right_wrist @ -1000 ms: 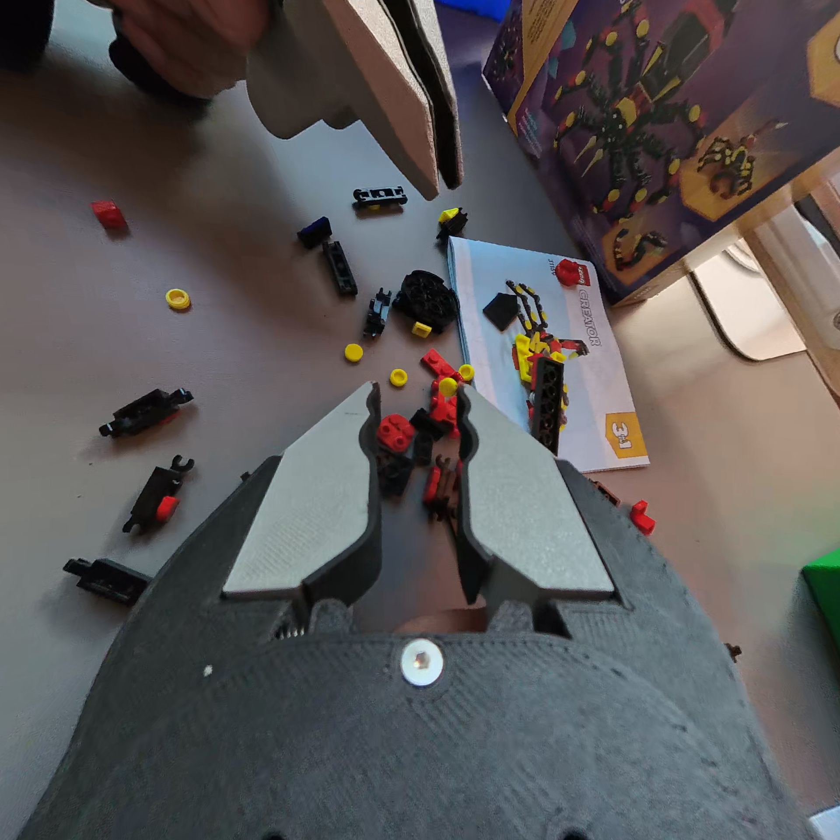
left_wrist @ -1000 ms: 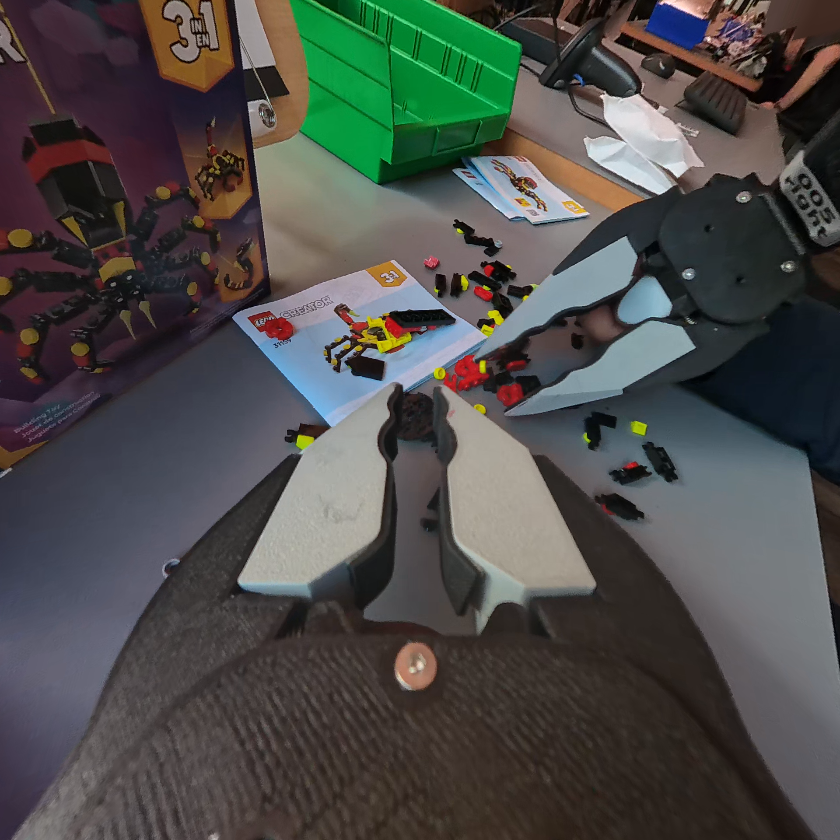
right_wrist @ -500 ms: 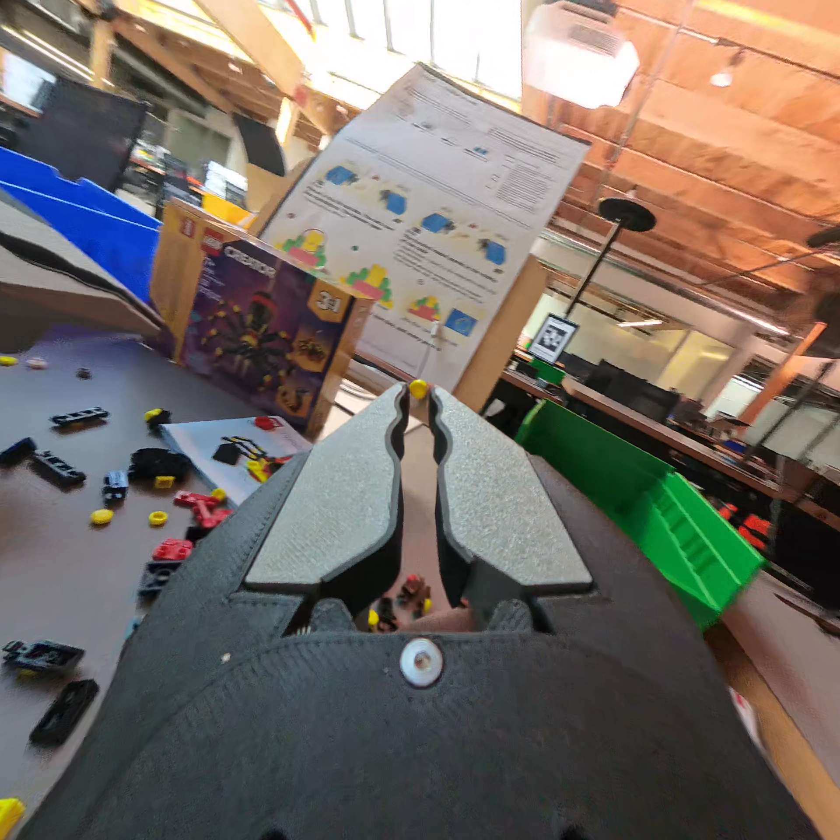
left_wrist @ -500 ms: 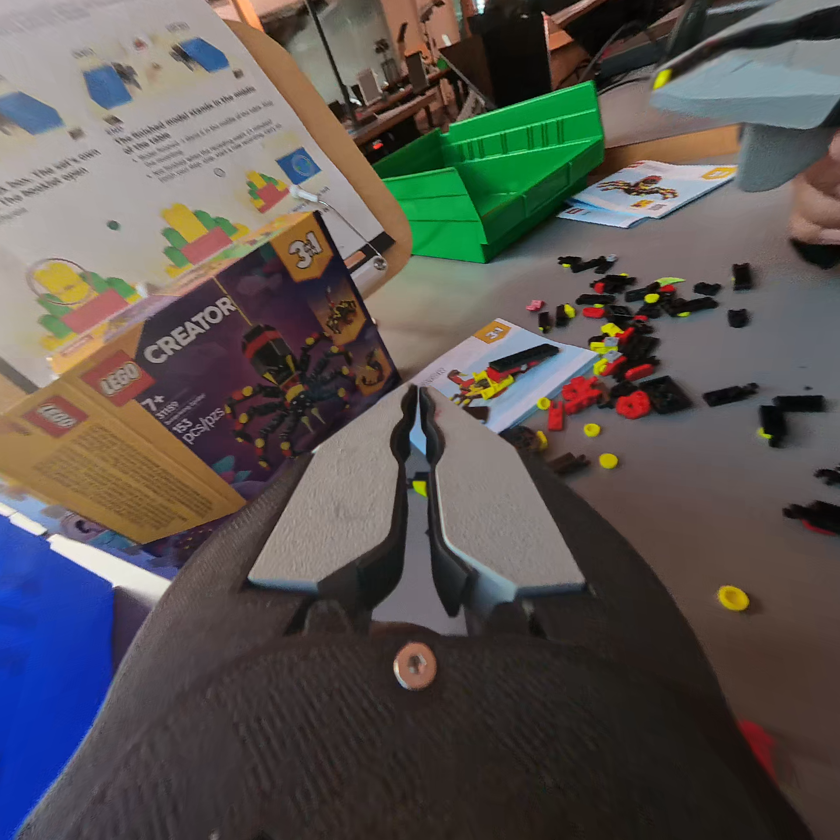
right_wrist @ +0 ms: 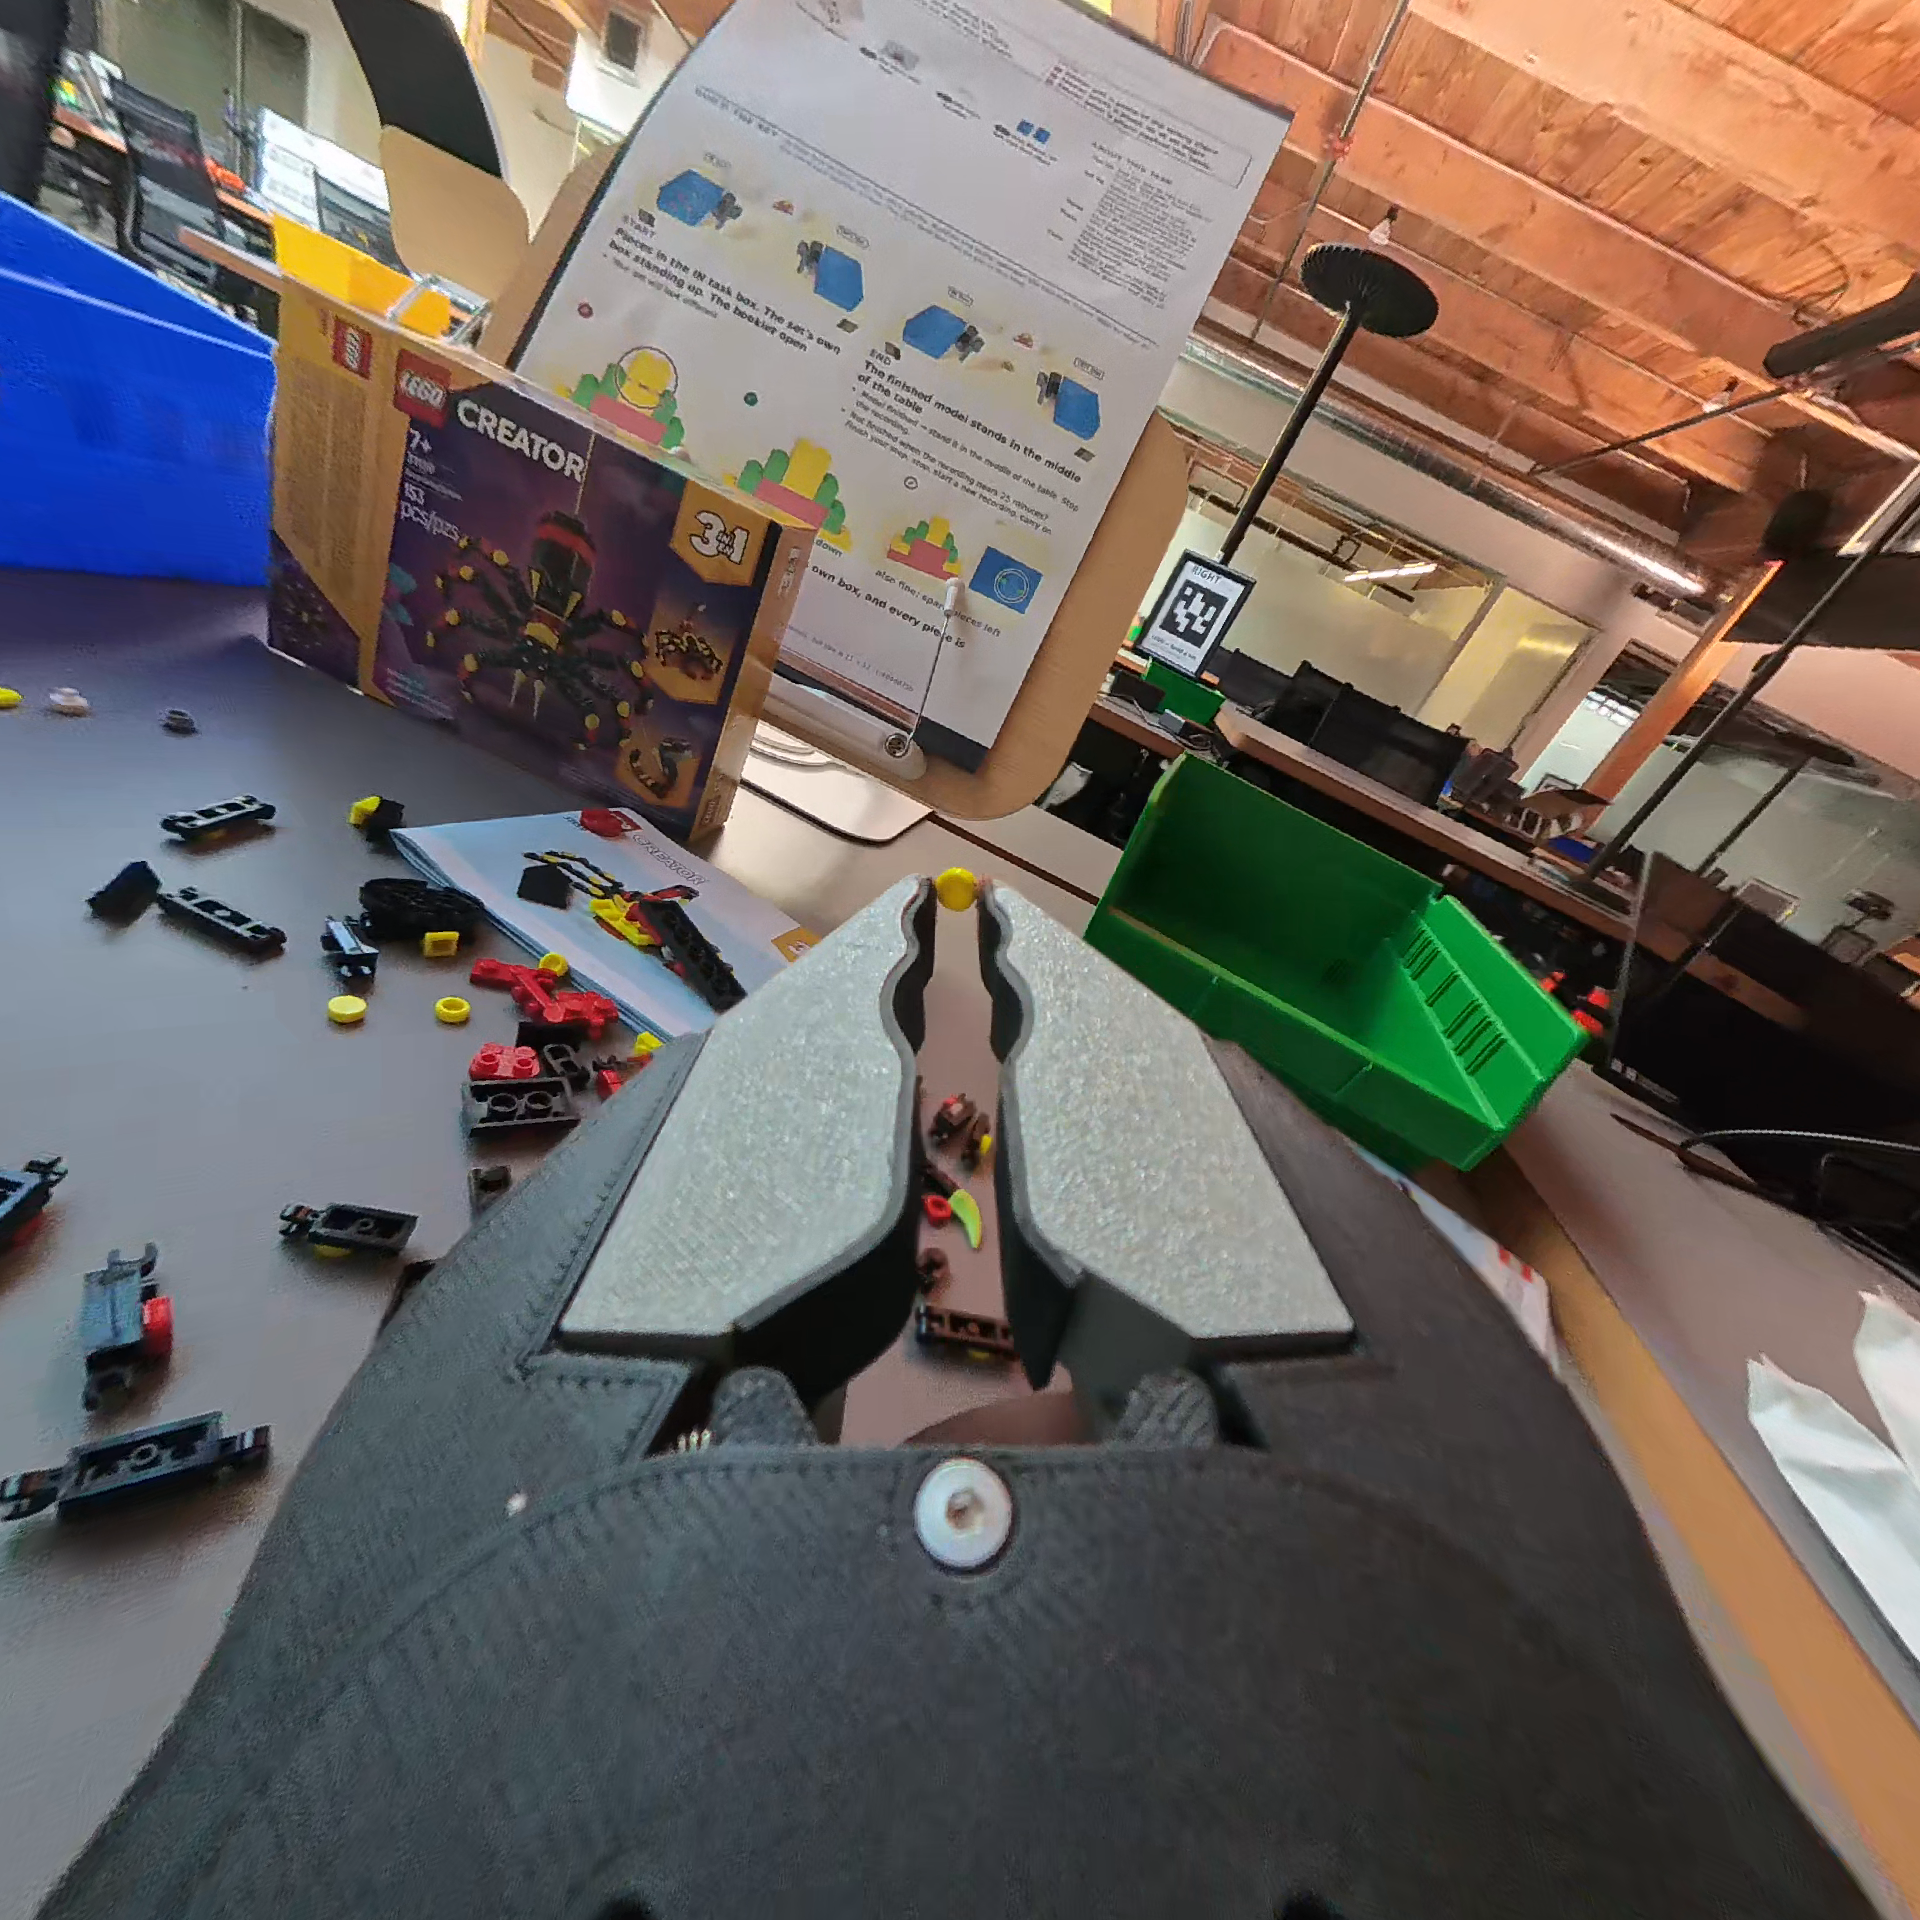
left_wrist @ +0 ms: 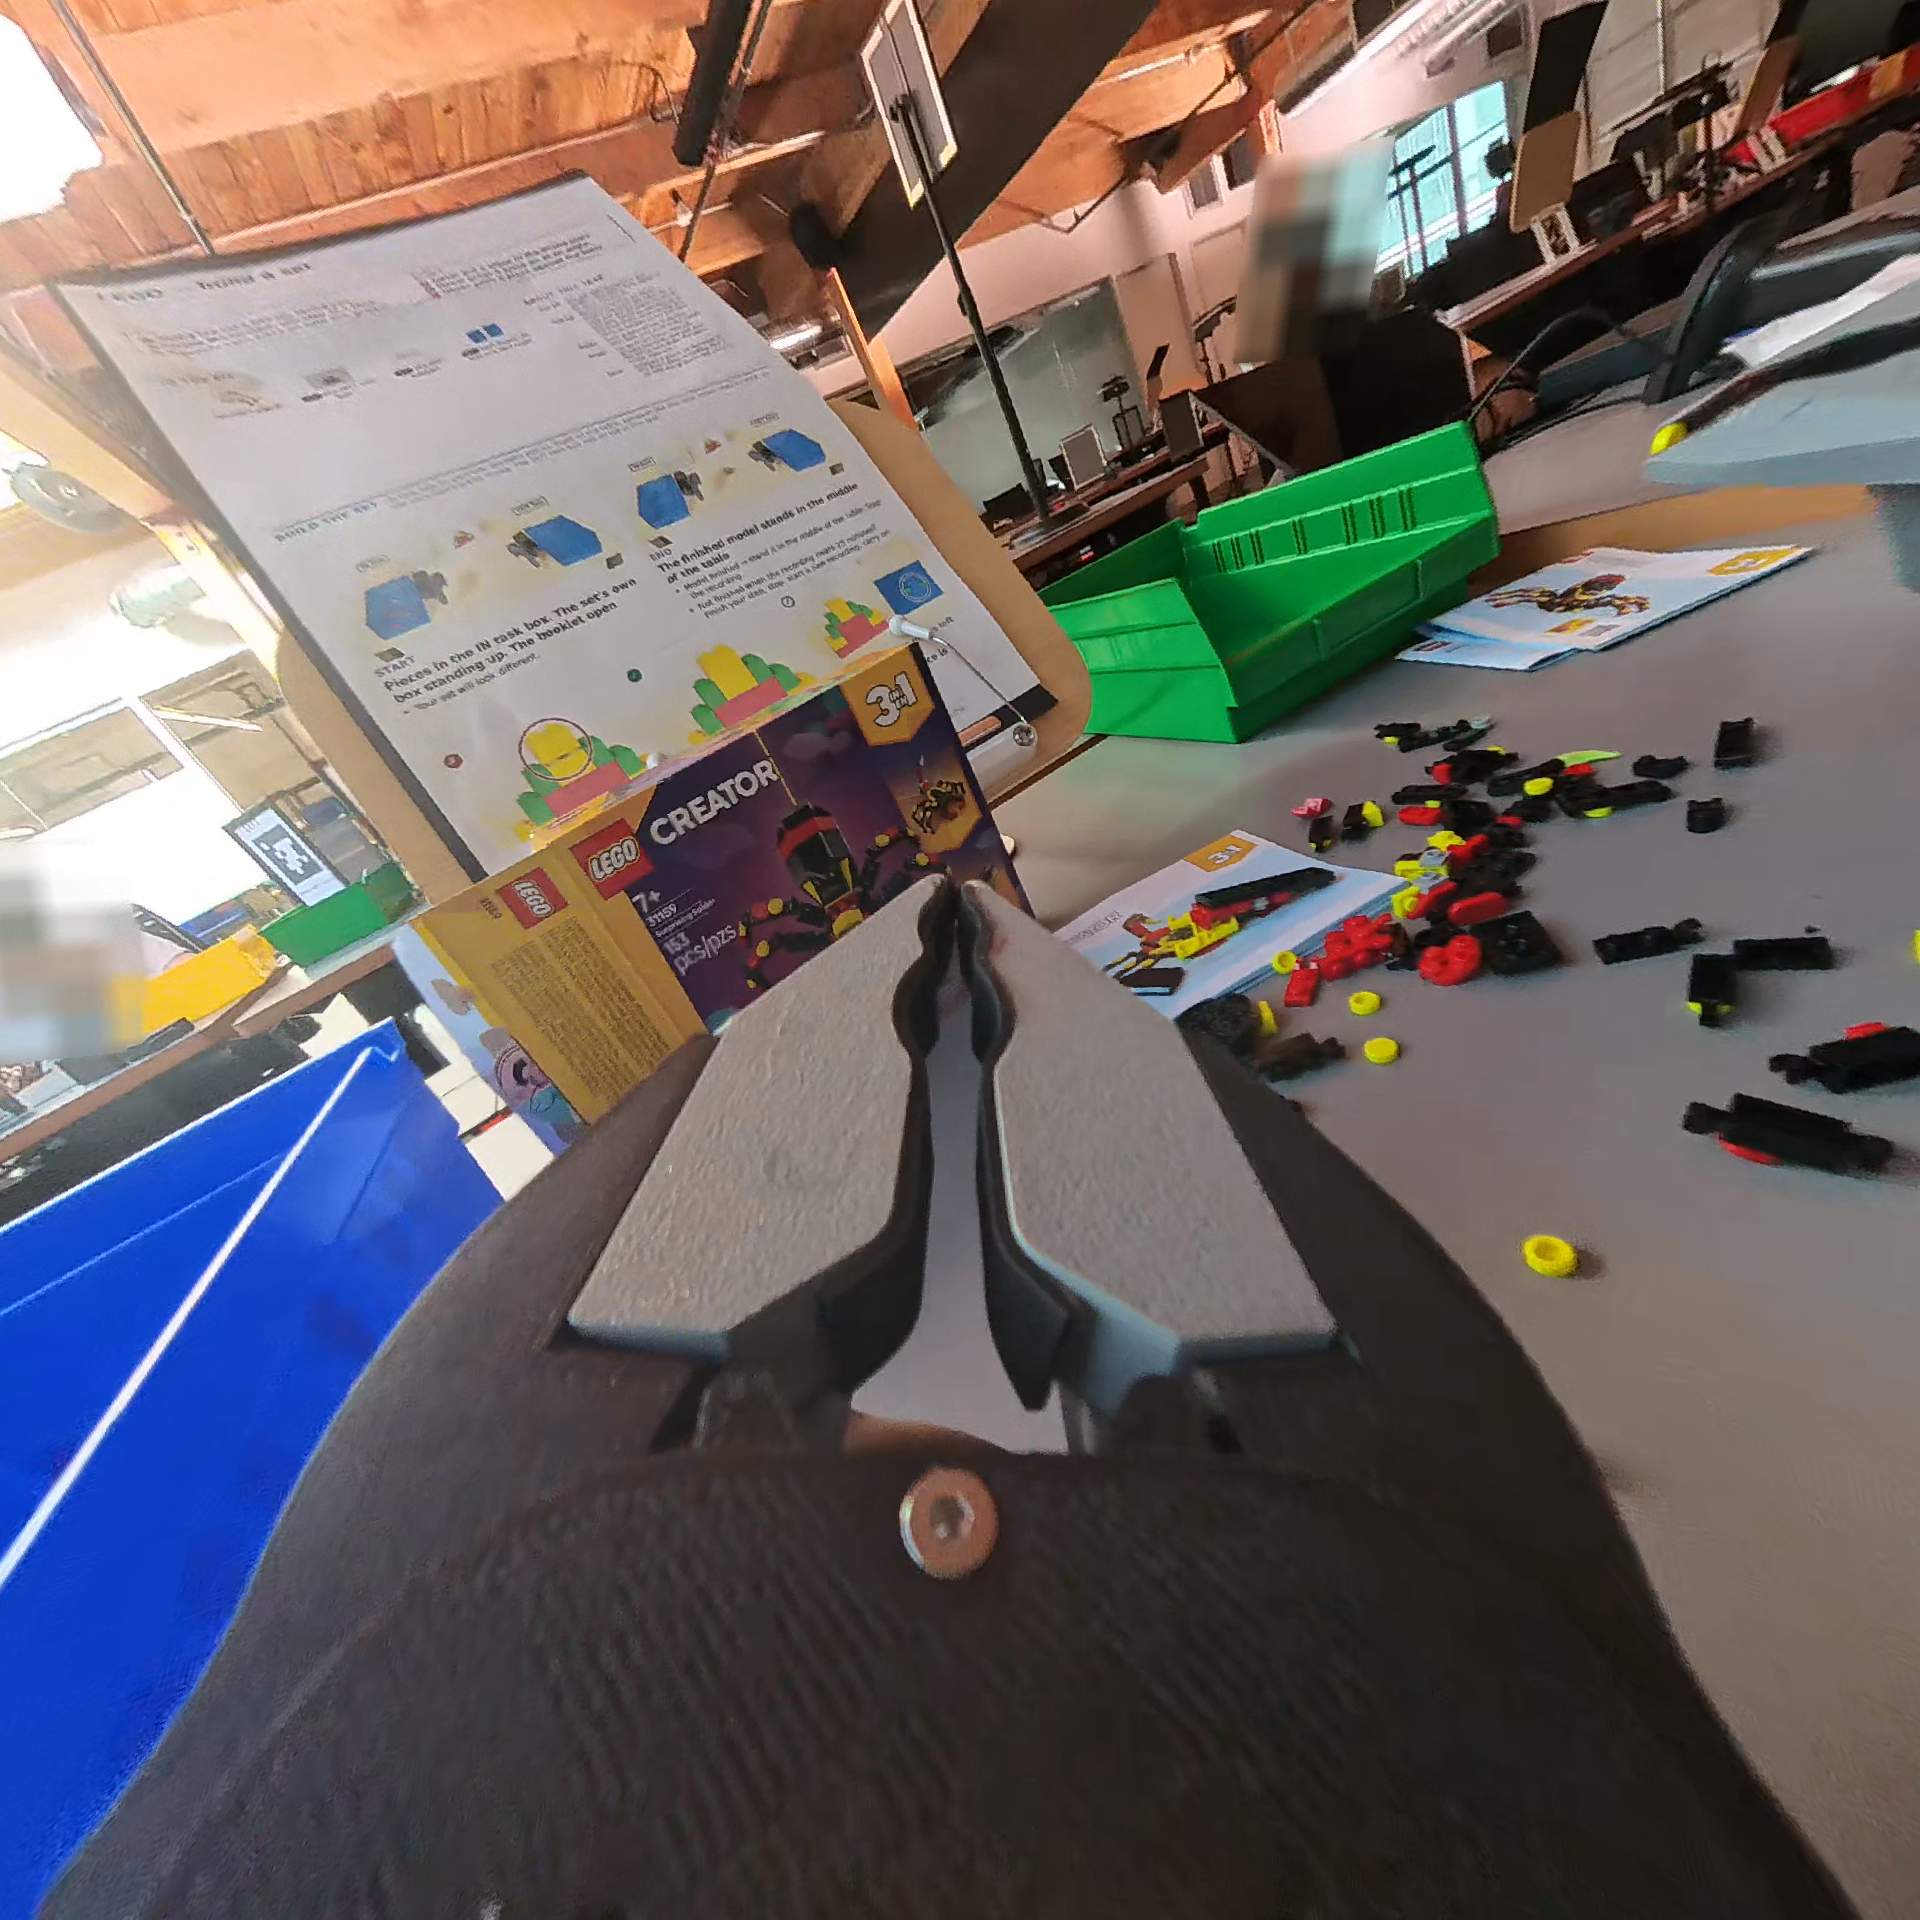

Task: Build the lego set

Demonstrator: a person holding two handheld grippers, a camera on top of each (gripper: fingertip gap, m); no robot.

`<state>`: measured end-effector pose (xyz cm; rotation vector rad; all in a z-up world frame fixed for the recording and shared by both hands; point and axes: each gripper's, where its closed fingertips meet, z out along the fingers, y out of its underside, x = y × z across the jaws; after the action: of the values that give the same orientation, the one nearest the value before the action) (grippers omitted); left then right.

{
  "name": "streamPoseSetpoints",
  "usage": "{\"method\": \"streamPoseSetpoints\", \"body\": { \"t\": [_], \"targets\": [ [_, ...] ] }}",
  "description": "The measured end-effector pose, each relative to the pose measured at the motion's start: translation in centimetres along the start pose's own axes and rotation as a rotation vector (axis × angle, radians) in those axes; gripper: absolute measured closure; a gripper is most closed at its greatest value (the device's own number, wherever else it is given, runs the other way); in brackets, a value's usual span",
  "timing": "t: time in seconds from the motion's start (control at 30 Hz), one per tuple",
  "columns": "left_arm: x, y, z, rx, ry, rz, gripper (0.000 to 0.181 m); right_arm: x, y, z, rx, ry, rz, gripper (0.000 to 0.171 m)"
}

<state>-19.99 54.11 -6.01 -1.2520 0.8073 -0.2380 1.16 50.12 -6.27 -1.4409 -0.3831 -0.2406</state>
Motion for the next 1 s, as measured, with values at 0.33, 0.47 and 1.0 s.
{"method": "streamPoseSetpoints", "body": {
  "t": [0.33,0.47,1.0],
  "targets": [
    [-1.3,0.1,-3.0,-0.016,0.048,-0.293,0.181,-1.0,0.3,-0.8,-0.043,-0.177,0.231,0.167],
    [-0.7,0.3,-3.3,-0.05,0.061,-0.259,0.181,-1.4,0.3,-0.6,-0.037,-0.235,0.265,0.167],
    [-0.5,1.4,0.4,-0.082,0.166,-0.252,0.181,-1.0,-0.4,4.3,0.083,-0.242,0.163,0.167]
  ]
}}
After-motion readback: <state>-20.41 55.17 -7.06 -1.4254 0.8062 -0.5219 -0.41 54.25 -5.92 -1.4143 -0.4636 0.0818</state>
